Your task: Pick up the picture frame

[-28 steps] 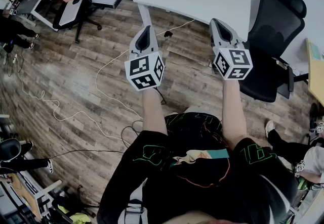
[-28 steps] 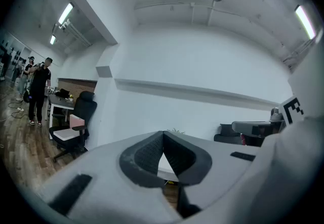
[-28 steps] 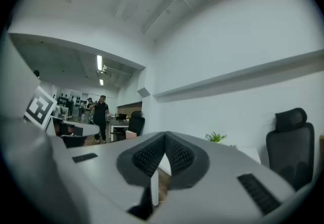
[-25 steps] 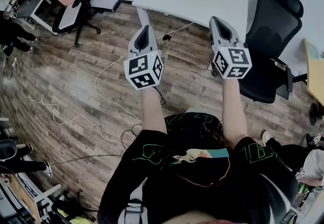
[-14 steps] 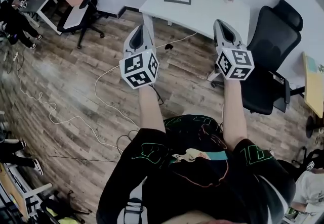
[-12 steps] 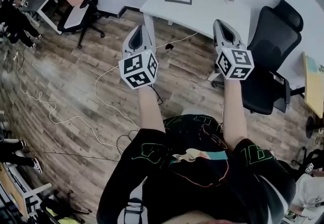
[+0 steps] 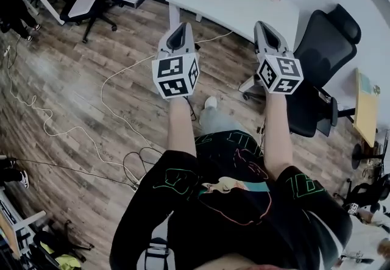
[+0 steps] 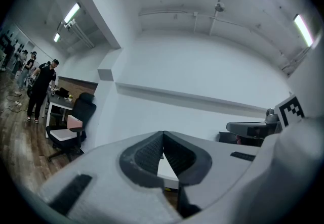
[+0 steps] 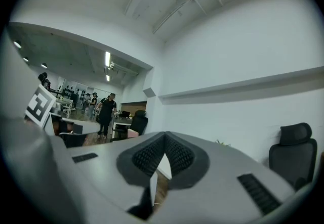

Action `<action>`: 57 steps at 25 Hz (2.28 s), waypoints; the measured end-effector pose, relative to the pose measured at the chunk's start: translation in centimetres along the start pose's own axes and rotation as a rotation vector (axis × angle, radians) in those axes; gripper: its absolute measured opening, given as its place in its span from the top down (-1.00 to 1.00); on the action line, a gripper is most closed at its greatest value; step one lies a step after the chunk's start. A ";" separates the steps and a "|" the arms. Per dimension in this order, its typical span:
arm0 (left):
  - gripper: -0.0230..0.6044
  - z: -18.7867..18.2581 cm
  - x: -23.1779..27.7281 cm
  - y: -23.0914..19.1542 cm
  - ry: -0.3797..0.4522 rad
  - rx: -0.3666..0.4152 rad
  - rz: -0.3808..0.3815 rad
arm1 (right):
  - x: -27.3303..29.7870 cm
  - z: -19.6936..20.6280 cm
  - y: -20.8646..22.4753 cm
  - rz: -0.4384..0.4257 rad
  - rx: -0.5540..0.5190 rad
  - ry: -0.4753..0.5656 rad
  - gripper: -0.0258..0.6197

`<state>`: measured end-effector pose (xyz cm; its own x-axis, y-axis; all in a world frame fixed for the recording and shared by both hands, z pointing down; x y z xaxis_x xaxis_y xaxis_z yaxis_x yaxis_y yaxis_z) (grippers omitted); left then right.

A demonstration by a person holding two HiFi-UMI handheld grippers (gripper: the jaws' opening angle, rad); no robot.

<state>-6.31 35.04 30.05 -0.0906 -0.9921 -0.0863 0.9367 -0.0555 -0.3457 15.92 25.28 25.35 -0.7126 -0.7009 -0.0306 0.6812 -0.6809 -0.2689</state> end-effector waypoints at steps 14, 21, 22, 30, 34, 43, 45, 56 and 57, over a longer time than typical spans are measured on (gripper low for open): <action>0.90 2.0 2.3 -4.3 -0.102 0.028 -0.098 | 5.7 3.7 0.0 -0.041 0.077 -0.034 0.91; 0.90 4.2 7.4 -4.7 -0.160 0.011 -0.079 | 8.5 6.9 3.0 -0.013 0.089 -0.102 0.91; 0.90 4.3 8.3 -4.7 -0.166 0.012 -0.077 | 9.0 7.2 3.6 -0.007 0.094 -0.110 0.91; 0.90 5.6 15.2 -4.8 -0.229 0.027 -0.066 | 14.0 9.7 7.1 -0.003 0.100 -0.153 0.91; 0.90 6.6 18.7 -4.1 -0.290 0.080 -0.046 | 15.9 11.9 9.9 0.038 0.070 -0.208 0.91; 0.90 7.4 26.3 -3.9 -0.365 0.192 -0.020 | 20.6 16.0 14.7 0.077 0.155 -0.264 0.91; 0.90 7.1 27.6 -4.1 -0.366 0.204 -0.021 | 21.9 16.3 15.3 0.073 0.165 -0.263 0.91; 0.90 8.6 34.7 -6.0 -0.389 0.189 -0.046 | 29.3 17.6 18.4 0.026 0.166 -0.262 0.91; 0.90 8.6 35.2 -6.2 -0.388 0.189 -0.049 | 29.8 17.6 18.7 0.025 0.168 -0.260 0.91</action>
<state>-12.38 -0.52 37.20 -0.0361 -0.9545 0.2960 0.9832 -0.0870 -0.1607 10.38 -12.11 36.39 -0.6435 -0.7338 0.2177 0.7314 -0.6734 -0.1078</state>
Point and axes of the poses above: the fingertips, and each gripper's own axes: x forward along the fingers, y to its right, z out of its underside, the point moved 6 cm from there along -x, backward along the fingers, and after that the axes turned 8 degrees about -x, right-handed, at the moved point
